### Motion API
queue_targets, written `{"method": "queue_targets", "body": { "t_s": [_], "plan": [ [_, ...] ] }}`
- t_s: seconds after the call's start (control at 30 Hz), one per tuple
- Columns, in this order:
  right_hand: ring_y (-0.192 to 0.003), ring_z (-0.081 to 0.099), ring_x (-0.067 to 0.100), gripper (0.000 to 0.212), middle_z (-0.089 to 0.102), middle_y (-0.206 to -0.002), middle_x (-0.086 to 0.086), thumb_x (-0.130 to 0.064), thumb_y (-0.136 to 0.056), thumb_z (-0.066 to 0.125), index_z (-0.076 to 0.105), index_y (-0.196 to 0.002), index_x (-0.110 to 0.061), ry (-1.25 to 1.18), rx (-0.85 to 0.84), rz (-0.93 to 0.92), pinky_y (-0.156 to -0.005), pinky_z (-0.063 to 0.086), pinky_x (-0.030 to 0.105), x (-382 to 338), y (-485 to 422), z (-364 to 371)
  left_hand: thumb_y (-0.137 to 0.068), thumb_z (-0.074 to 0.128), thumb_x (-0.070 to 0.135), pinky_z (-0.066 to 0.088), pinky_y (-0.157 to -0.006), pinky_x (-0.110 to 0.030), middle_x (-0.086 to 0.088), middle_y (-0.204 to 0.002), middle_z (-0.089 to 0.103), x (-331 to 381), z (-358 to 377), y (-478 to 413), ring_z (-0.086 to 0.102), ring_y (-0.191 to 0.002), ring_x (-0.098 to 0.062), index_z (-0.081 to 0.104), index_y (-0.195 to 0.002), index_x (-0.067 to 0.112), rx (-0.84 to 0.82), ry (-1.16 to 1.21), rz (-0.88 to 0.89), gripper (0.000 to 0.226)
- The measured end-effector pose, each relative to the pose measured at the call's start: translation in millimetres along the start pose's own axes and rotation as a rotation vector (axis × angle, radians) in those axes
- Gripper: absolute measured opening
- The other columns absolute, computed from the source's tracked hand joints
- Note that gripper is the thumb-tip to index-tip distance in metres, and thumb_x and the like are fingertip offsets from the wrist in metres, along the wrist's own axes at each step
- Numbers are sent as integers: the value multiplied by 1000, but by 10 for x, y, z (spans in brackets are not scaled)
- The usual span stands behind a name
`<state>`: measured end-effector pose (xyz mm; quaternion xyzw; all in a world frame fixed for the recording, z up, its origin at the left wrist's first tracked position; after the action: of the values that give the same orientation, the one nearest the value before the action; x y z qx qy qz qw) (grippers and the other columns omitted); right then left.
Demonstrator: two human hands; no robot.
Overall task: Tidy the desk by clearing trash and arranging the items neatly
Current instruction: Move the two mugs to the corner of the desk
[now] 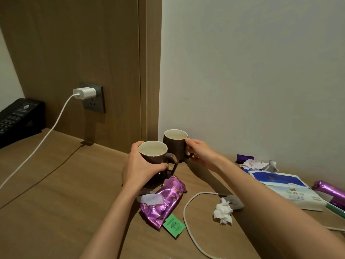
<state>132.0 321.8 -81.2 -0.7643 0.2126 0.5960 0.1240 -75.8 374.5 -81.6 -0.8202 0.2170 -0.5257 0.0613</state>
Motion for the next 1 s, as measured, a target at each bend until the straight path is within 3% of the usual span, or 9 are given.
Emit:
{"method": "queue_targets", "body": {
  "t_s": [0.27,0.57,0.7,0.83,0.87,1.0],
  "plan": [
    [-65,41,10,34,42,-69,0,-35,-100,40,46,-74,-14,9,-18,-38,-61,41,22,-88,-179,52,-51,89,36,52,-88,-45,0,-124,51,-42,22,-9,50,-114,-22,34,-132,24,-15,17,1,98],
    [-66,48,13,34,48,-75,4,-36,-99,44,59,-86,-8,42,56,-77,-61,48,25,-94,-275,31,-54,87,38,51,-90,-44,-1,-130,49,-20,32,2,48,-118,-21,30,-137,24,-30,8,13,102],
    [-69,51,16,34,56,-95,12,-41,-96,47,52,-100,-8,94,133,-67,-55,44,23,-67,-242,-5,-53,88,39,48,-96,-46,-2,-139,43,-15,26,10,43,-125,-23,25,-142,24,-63,20,-9,111],
    [-92,53,15,33,54,-113,6,-44,-91,56,46,-106,-17,216,389,-229,-74,51,26,-166,60,-144,-51,89,38,42,-103,-49,-5,-148,33,-44,-55,-26,35,-134,-27,20,-146,25,-115,82,-84,118],
    [-92,52,12,30,54,-110,3,-43,-91,55,48,-106,-18,245,381,-294,-71,46,21,-223,199,-127,-51,90,38,43,-103,-49,-6,-148,33,-48,-88,-37,36,-133,-28,21,-145,26,-119,94,-100,117],
    [-87,57,4,28,60,-98,-8,-43,-90,56,58,-106,-20,328,11,-367,-66,40,15,-314,687,198,-54,90,29,47,-99,-42,-8,-141,43,-26,-167,-24,45,-127,-27,34,-139,19,-165,142,-141,103]
  ]
}}
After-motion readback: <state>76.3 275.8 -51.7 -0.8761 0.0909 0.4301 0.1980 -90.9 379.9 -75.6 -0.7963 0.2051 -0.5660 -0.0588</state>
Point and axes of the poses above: each hand's wrist, its own y-axis away from the middle knuckle, its own z-axis out of the palm, x = y × z, the point moved 6 cm from there along -y, towards the middle knuckle
